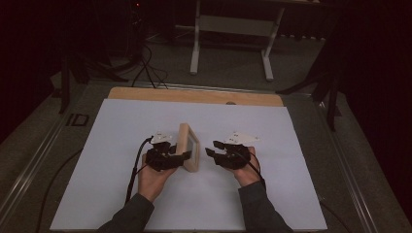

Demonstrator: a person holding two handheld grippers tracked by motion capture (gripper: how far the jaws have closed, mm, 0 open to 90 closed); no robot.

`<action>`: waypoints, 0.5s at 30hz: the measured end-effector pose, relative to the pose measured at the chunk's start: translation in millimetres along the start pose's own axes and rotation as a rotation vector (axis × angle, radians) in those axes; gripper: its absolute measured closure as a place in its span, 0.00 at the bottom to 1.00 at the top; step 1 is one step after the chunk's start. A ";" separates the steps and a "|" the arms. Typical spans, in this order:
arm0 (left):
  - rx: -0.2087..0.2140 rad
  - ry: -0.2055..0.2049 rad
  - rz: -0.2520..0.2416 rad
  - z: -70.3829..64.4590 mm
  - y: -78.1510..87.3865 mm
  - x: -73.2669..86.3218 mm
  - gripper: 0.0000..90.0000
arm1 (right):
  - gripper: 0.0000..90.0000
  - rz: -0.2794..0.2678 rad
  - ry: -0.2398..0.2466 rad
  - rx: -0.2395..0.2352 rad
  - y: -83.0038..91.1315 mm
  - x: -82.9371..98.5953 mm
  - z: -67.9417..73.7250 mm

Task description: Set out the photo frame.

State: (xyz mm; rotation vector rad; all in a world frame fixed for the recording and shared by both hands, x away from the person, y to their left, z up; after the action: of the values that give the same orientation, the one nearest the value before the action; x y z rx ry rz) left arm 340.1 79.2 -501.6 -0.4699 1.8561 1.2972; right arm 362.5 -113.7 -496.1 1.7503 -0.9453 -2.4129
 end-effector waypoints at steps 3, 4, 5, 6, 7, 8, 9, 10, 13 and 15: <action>-0.002 -0.003 -0.001 0.3 0.3 -0.1 0.57 | 0.61 -0.003 -0.003 0.000 1.2 -0.2 -0.8; -0.003 -0.003 -0.001 0.3 0.4 -0.1 0.57 | 0.61 -0.004 -0.001 0.001 1.5 -0.4 -1.1; -0.003 -0.003 -0.001 0.3 0.4 -0.1 0.58 | 0.61 -0.004 -0.001 0.001 1.5 -0.4 -1.1; -0.005 -0.004 -0.002 0.3 0.8 -0.3 0.58 | 0.61 -0.005 -0.002 0.002 1.7 -0.4 -1.2; -0.003 -0.005 -0.002 0.2 0.9 -0.3 0.59 | 0.61 -0.005 -0.004 0.004 2.5 -0.6 -1.6; -0.002 -0.007 -0.003 0.2 1.0 -0.3 0.60 | 0.61 -0.006 -0.003 0.005 2.9 -0.7 -1.8; 0.001 -0.005 -0.005 -0.7 0.9 -0.3 0.61 | 0.61 -0.007 -0.002 0.005 3.1 -0.8 -2.0; 0.003 -0.009 -0.007 -1.4 1.0 -0.3 0.62 | 0.61 -0.008 -0.001 0.005 3.6 -1.0 -2.1; 0.007 -0.016 -0.011 -3.3 0.9 -0.1 0.64 | 0.61 -0.014 -0.004 0.007 5.1 -1.6 -2.7; 0.009 -0.026 -0.011 -4.4 1.5 -0.1 0.66 | 0.61 -0.020 -0.005 0.010 7.0 -2.4 -3.8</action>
State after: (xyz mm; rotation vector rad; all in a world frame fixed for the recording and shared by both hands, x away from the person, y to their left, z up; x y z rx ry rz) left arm 337.3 75.8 -499.9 -0.4560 1.8348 1.2812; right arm 364.4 -120.3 -491.5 1.7660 -0.9466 -2.4300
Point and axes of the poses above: each handheld gripper's, and its own axes: y roughly backward along the jaws, x roughly out of its underside, z roughly to its left, the point moved 5 cm from there along -y, roughly forward along the jaws, and after that the axes turned 14 degrees about -x, right-handed, at the moved point
